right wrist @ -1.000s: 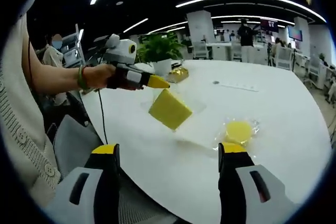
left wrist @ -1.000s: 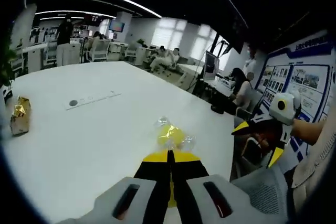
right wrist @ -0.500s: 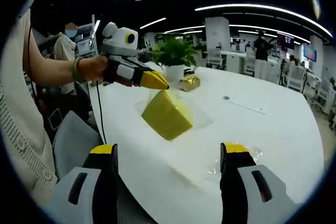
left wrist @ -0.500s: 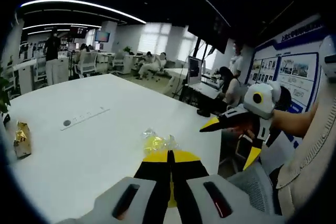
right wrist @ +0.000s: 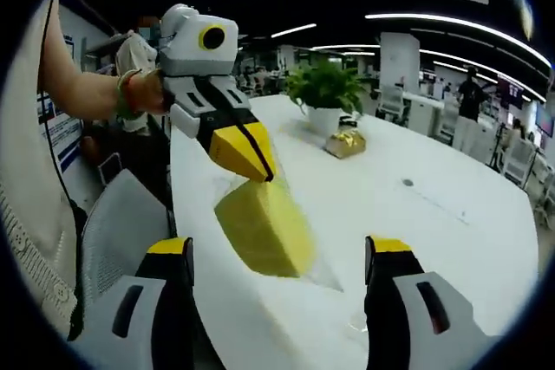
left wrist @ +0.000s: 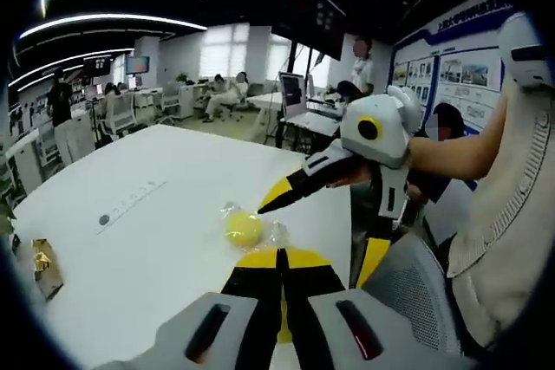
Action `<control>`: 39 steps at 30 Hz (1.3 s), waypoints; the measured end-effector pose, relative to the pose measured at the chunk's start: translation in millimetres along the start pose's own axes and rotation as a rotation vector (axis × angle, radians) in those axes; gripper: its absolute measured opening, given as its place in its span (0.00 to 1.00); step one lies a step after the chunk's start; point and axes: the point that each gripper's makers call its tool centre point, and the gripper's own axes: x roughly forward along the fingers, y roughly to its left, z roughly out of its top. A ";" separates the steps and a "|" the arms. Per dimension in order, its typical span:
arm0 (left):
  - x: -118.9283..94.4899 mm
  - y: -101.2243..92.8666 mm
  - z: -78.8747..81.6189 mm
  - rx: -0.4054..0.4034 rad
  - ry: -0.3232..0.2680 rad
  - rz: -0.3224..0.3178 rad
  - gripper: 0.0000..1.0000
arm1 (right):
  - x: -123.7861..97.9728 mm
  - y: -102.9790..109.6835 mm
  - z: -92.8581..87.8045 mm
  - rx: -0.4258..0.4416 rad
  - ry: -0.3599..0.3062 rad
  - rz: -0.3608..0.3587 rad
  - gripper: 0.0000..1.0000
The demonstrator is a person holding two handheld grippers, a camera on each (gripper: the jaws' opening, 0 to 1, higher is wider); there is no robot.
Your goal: Compare the silicone blocks by pressing each to a similar depth, holding the contact briefly, and releasing to observe deformation and rebound differences across the visible hardness samples.
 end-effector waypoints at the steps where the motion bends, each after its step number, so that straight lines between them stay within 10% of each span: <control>1: 0.3 -0.9 -0.1 0.007 0.003 -0.002 0.00 | 3.2 1.1 0.5 -0.003 0.004 0.011 0.73; 9: 3.0 -16.6 0.9 0.075 0.036 -0.095 0.00 | 26.2 8.0 -7.3 -0.045 0.069 0.107 0.71; 22: 4.3 -31.7 4.1 0.197 0.076 -0.181 0.00 | 29.5 27.9 -24.6 -0.091 0.104 0.243 0.36; 39: -0.7 -37.3 -0.5 0.226 0.095 -0.177 0.00 | 28.5 23.0 -19.6 -0.235 0.091 0.150 0.13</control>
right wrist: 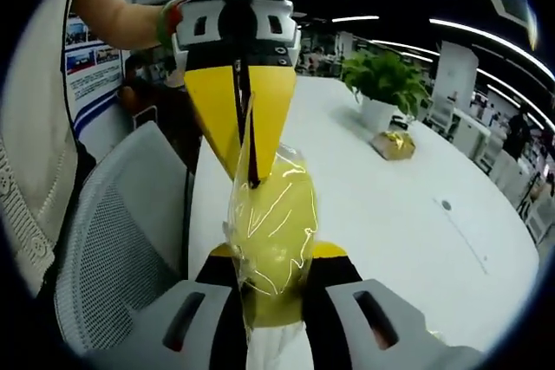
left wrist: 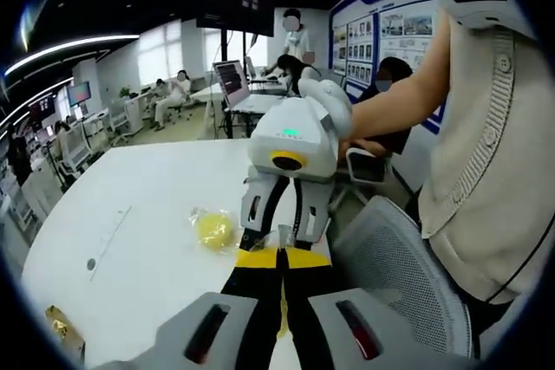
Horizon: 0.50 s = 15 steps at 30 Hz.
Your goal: Compare the silicone blocks by pressing each to a similar depth, holding the contact briefly, and releasing to observe deformation and rebound differences across the visible hardness samples.
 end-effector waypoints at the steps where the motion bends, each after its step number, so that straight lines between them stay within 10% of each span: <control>1: 0.3 -0.2 0.1 0.003 0.001 0.001 0.00 | 0.0 -0.6 0.2 -0.009 0.002 -0.008 0.12; 15: 2.5 2.0 -2.2 0.030 0.018 0.019 0.00 | 0.6 -4.0 -2.4 -0.026 0.037 -0.048 0.06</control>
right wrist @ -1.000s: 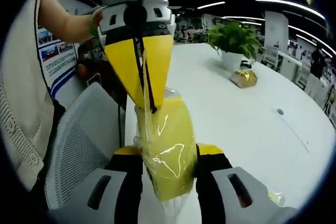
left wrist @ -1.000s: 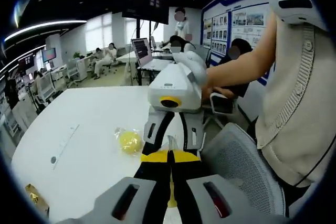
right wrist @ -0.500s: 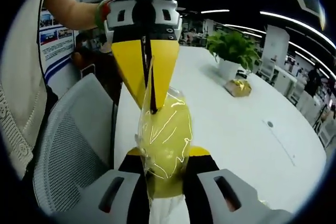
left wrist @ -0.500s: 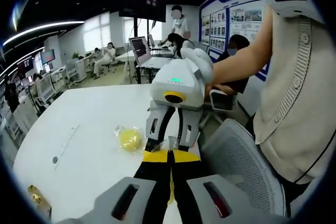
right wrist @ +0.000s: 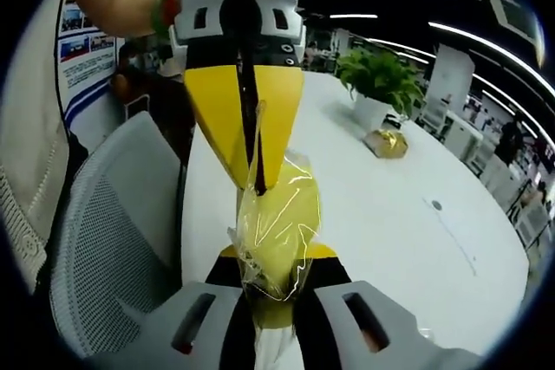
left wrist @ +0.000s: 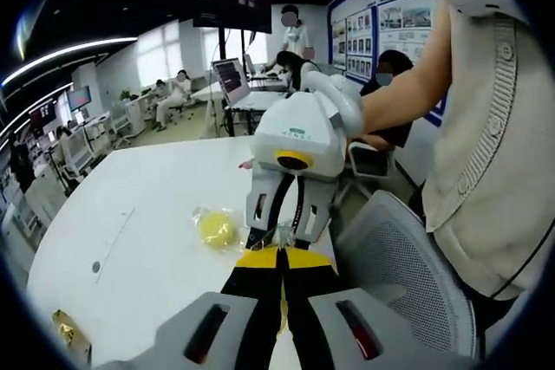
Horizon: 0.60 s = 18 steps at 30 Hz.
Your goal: Compare the silicone blocks by pressing each to a similar depth, holding the contact briefly, and releasing to observe deformation and rebound differences across the visible hardness samples.
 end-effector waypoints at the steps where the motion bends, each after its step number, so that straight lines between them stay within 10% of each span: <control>1: -0.2 -0.2 0.1 0.000 -0.001 0.000 0.00 | -0.2 2.1 0.2 0.025 0.005 0.017 0.06; 18: -4.9 -5.1 2.1 -0.002 -0.015 0.029 0.00 | -0.4 3.4 5.5 0.038 -0.036 0.003 0.11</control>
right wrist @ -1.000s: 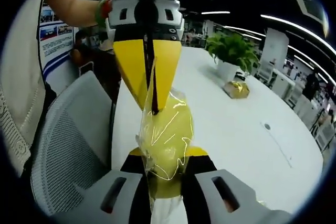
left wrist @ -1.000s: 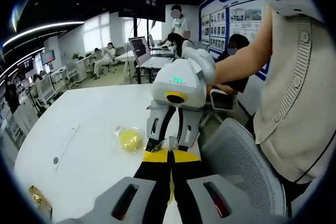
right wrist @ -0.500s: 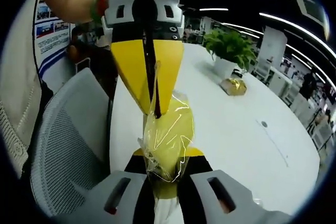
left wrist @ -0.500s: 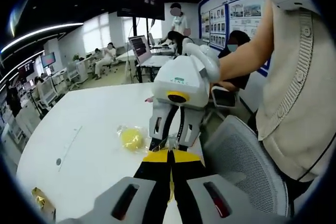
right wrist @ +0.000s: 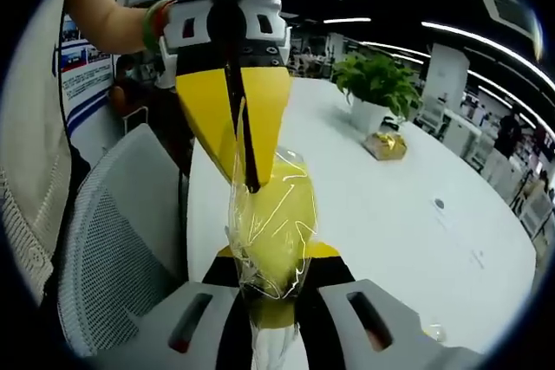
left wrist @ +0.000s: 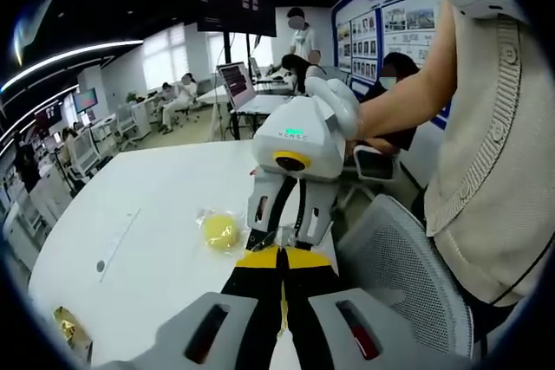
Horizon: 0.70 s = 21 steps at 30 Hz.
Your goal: Compare the silicone blocks by pressing each to a similar depth, holding the contact briefly, and releasing to observe deformation and rebound differences across the visible hardness samples.
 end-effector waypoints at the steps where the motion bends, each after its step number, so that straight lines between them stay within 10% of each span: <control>1: -0.5 2.4 0.1 0.007 -0.004 0.012 0.00 | -0.1 -9.4 3.3 -0.061 -0.021 -0.057 0.11; 21: -3.3 4.4 -4.0 -0.032 -0.002 0.015 0.00 | 4.1 1.8 0.5 0.057 -0.031 0.031 0.22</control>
